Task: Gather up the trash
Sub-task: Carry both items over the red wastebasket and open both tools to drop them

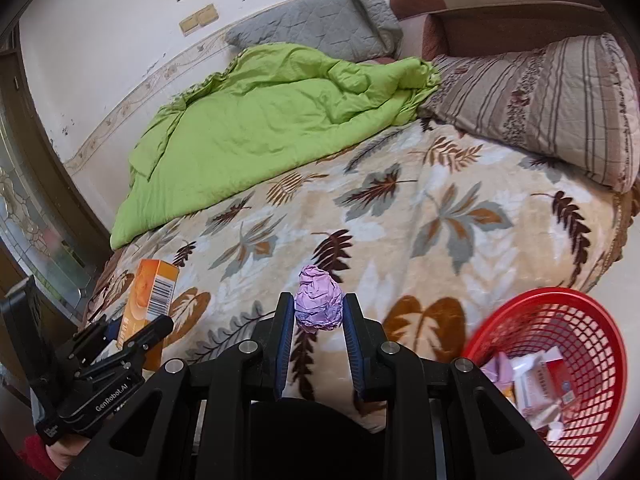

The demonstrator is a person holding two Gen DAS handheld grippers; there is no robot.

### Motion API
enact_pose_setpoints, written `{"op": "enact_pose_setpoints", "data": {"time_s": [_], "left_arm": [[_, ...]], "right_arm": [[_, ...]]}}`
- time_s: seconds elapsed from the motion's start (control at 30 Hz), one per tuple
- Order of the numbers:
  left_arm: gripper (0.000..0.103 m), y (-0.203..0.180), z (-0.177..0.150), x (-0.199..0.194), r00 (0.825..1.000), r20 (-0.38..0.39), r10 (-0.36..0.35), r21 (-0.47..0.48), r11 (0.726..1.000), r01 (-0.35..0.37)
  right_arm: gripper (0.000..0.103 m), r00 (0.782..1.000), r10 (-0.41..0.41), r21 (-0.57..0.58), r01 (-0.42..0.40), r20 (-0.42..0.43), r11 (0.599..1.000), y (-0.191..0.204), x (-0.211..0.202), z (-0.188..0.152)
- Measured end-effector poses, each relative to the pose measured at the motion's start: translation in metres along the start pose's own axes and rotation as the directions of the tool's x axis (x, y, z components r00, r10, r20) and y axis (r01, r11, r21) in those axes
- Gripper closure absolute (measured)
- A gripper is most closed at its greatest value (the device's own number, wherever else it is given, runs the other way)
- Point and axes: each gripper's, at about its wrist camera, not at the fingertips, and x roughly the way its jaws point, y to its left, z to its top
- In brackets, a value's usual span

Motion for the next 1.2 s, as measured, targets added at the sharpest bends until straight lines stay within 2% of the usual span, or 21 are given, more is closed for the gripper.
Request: {"op": "enact_pose_setpoints", "data": {"time_s": [0.37, 0.63, 0.9, 1.0, 1.1, 1.2], "left_arm": [[0.057, -0.050, 0.031, 0.008, 0.996, 0.014, -0.092, 0.090, 0.992, 0.090], [0.057, -0.091, 0.044, 0.015, 0.984, -0.007, -0.176, 0.153, 0.973, 0.175], [0.057, -0.140, 0.055, 0.021, 0.941, -0.096, -0.325, 0.182, 0.923, 0.338], [0.057, -0.163, 0.054, 0.028, 0.915, -0.147, -0.375, 0.190, 0.897, 0.398], [0.057, -0.188, 0.050, 0.034, 0.892, -0.191, -0.410, 0.206, 0.871, 0.445], [0.057, -0.206, 0.045, 0.039, 0.876, -0.223, -0.426, 0.219, 0.854, 0.471]], "right_arm": [[0.076, 0.995, -0.089, 0.071, 0.086, 0.043, 0.994, -0.048, -0.039, 0.003], [0.076, 0.984, -0.169, 0.137, 0.160, 0.055, 0.978, -0.089, -0.065, -0.002], [0.076, 0.974, -0.221, 0.211, 0.206, 0.049, 0.956, -0.128, -0.087, -0.008], [0.075, 0.968, -0.244, 0.232, 0.224, 0.059, 0.946, -0.139, -0.099, -0.010], [0.075, 0.963, -0.263, 0.252, 0.239, 0.064, 0.938, -0.151, -0.108, -0.013], [0.075, 0.960, -0.274, 0.276, 0.249, 0.055, 0.928, -0.162, -0.113, -0.019]]}}
